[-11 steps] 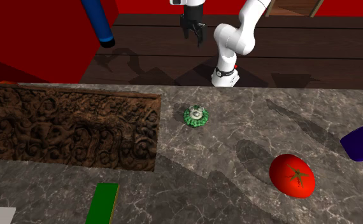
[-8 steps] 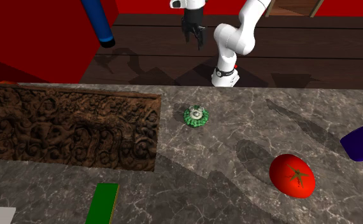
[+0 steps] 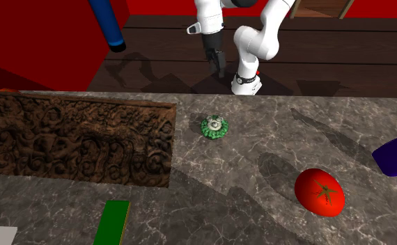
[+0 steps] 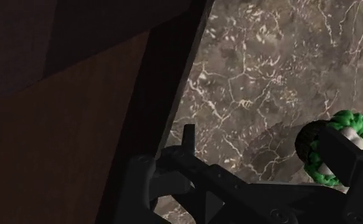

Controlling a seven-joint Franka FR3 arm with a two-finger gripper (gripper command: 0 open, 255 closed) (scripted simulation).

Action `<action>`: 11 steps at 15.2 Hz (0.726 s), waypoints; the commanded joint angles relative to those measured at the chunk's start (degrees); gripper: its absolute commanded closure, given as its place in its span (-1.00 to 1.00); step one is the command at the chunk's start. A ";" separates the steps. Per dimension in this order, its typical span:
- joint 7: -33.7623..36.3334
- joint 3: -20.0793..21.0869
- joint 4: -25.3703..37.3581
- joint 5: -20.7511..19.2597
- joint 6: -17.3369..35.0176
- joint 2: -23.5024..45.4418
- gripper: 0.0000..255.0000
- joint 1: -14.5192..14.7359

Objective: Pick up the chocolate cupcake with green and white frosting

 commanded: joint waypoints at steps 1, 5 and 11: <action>2.51 0.18 -1.50 5.13 4.98 1.63 -1.00 0.63; 5.95 1.02 -3.80 16.18 15.60 5.75 -1.00 3.10; 5.75 1.34 -3.05 36.82 31.44 14.97 -1.00 9.23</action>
